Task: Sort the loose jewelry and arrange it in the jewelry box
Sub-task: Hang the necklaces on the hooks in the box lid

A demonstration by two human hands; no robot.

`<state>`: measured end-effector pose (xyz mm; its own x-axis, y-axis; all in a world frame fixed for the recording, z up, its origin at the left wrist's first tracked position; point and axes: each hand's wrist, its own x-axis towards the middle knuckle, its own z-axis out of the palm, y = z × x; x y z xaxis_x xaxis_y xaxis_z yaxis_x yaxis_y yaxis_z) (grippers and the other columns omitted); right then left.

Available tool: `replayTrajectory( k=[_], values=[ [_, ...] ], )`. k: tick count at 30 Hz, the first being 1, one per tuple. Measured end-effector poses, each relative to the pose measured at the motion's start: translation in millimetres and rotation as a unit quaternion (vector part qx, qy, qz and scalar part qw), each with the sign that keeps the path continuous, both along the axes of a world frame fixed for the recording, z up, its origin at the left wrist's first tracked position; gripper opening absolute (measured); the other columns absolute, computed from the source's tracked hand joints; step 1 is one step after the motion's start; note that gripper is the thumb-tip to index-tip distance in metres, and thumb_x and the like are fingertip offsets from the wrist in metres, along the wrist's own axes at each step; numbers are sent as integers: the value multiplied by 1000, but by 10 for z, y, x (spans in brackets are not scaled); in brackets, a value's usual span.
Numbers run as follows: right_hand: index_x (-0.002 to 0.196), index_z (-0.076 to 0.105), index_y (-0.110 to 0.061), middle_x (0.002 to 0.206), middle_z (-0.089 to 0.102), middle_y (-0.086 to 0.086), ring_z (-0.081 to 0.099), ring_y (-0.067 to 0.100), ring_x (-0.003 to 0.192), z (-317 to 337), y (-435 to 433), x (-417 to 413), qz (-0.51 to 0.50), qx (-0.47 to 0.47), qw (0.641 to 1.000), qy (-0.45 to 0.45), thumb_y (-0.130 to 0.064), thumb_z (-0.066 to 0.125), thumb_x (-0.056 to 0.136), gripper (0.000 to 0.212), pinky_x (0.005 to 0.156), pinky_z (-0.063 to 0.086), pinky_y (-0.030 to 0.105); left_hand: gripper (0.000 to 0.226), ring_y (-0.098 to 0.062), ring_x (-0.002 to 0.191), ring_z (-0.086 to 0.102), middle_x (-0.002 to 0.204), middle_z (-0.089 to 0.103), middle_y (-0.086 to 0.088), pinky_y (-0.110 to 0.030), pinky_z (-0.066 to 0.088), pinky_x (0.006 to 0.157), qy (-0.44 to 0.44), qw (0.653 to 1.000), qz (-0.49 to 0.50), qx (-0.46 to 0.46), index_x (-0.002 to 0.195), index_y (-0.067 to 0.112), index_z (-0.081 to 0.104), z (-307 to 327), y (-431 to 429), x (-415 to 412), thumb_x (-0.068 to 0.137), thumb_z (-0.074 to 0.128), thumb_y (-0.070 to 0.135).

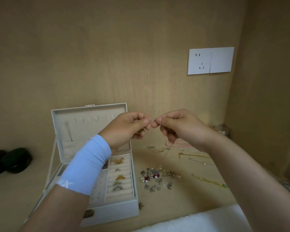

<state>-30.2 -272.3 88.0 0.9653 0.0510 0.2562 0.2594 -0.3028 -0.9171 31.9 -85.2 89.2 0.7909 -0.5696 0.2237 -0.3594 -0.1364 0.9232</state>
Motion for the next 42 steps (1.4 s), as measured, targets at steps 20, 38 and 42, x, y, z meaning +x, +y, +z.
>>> replayTrajectory(
  k=[20, 38, 42],
  values=[
    [93, 80, -10, 74, 70, 7, 49, 17, 47, 50, 1669, 715, 107, -19, 994, 31, -21, 72, 90, 14, 47, 42, 29, 9, -8, 66, 61, 77, 76, 2, -19, 54, 66, -125, 973, 170, 94, 91, 20, 77, 206, 1813, 322, 87, 72, 13],
    [85, 67, -11, 58, 51, 1, 47, 20, 48, -136, 1873, 909, 96, 73, 992, 37, -17, 54, 101, 22, 60, 51, 37, 25, -12, 71, 54, 72, 61, 3, -24, 49, 70, -7, 983, 102, 154, 76, 23, 77, 94, 1991, 388, 96, 61, 21],
    [86, 67, -13, 58, 44, -2, 36, 13, 44, -182, 1861, 946, 71, 60, 995, 47, -21, 54, 101, 21, 47, 37, 27, 31, -19, 85, 65, 91, 68, -8, -37, 54, 84, 105, 987, 111, -58, 72, 12, 60, -14, 1980, 523, 100, 48, 14]
  ],
)
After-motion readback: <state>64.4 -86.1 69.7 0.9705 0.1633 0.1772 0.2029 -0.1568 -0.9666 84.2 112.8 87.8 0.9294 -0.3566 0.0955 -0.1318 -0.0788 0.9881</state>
